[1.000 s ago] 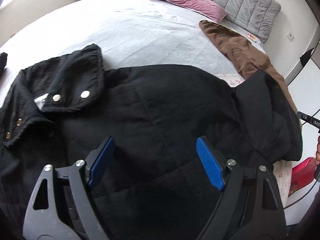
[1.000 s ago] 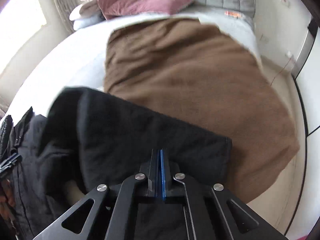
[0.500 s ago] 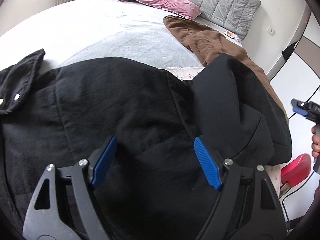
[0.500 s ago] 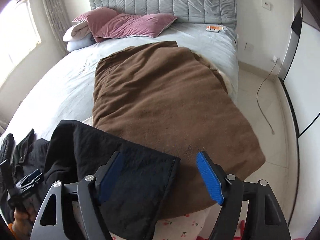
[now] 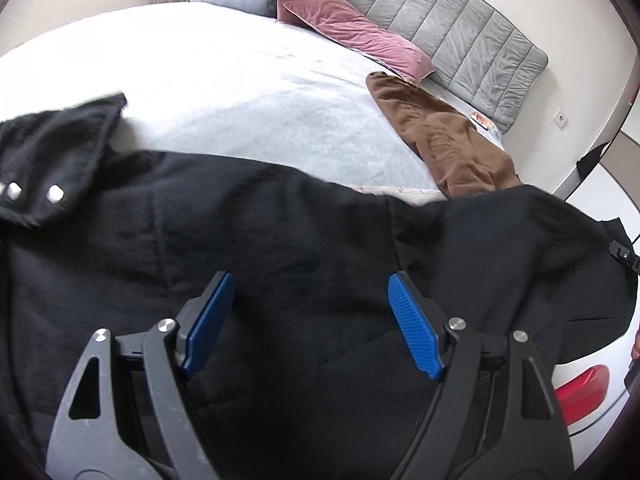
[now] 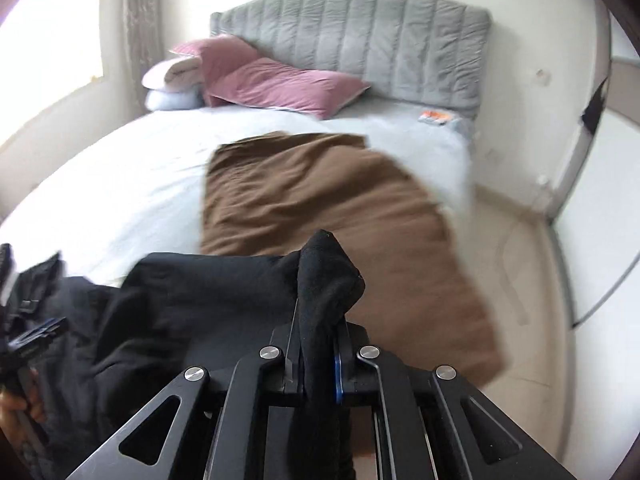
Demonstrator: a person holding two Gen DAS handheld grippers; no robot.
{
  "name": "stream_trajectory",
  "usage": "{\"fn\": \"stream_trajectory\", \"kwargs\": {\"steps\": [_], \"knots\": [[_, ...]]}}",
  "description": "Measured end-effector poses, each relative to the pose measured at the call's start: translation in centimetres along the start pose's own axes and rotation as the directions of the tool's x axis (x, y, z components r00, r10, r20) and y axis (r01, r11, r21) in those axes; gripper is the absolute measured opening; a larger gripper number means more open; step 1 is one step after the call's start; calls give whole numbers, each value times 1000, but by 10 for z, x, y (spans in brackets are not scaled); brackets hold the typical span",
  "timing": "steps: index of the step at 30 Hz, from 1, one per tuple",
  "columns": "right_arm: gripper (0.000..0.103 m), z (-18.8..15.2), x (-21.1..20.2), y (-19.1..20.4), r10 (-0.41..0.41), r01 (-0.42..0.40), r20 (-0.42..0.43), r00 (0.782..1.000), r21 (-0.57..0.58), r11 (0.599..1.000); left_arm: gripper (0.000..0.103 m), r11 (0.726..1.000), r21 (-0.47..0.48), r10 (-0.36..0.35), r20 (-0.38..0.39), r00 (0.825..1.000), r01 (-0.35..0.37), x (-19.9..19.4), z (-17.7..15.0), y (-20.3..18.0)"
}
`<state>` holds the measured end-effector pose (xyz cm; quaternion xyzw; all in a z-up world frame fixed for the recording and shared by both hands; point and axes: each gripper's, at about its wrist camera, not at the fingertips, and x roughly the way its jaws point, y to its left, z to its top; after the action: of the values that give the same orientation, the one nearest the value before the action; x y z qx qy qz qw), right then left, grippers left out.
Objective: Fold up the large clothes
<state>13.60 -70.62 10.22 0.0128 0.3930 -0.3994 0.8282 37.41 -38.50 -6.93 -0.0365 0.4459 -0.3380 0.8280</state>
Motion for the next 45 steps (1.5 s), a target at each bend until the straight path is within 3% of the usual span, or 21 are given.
{"fn": "stream_trajectory", "kwargs": {"steps": [1, 4, 5, 8, 10, 13, 15, 17, 18, 22, 27, 33, 40, 45], "knots": [[8, -1, 7, 3, -115, 114, -8, 993, -78, 990, 80, 1000, 8, -8, -12, 1000, 8, 11, -5, -2], [9, -15, 58, 3, -113, 106, -181, 977, -51, 993, 83, 982, 141, 129, -4, 992, -127, 29, -14, -26], [9, -21, 75, 8, -129, 118, -203, 971, -64, 991, 84, 971, 173, 167, -9, 986, -163, 31, -13, -33], [19, -32, 92, 16, -152, 140, -167, 974, -80, 987, 84, 963, 189, 199, -19, 980, -192, 25, -9, -39], [38, -32, 85, 14, -152, 144, -144, 978, -62, 988, 84, 976, 169, 147, -39, 988, -139, 11, -9, -39], [63, -31, 50, 3, -77, 77, -72, 994, -16, 997, 84, 981, 185, 68, -39, 997, -59, -13, -20, -47], [68, -29, 26, 4, 16, -15, -46, 999, 16, 1000, 84, 969, 247, 45, -72, 996, -25, -14, -37, -58], [69, -28, 8, 11, 123, -120, -52, 991, 49, 992, 85, 951, 305, 116, -169, 979, -60, 1, -53, -61], [69, -28, 0, 17, 180, -176, -60, 982, 64, 982, 85, 943, 321, 147, -165, 975, -88, -3, -58, -62], [69, -32, -38, 48, 331, -324, -90, 939, 85, 942, 84, 969, 238, 107, -150, 983, -69, -61, -61, -54], [75, -42, -95, 91, 388, -388, -86, 918, 22, 922, 85, 970, 201, 159, -116, 980, -133, -154, -67, -31], [80, -70, -159, 139, 463, -462, -110, 879, 43, 886, 96, 940, 194, 299, -68, 952, -282, -246, -89, 18], [83, -120, -205, 208, 533, -540, -163, 830, 3, 841, 96, 919, 113, 388, -98, 916, -378, -314, -128, 86], [83, -154, -217, 249, 556, -573, -211, 804, -30, 819, 96, 907, -5, 419, -103, 902, -422, -362, -162, 141]]}}
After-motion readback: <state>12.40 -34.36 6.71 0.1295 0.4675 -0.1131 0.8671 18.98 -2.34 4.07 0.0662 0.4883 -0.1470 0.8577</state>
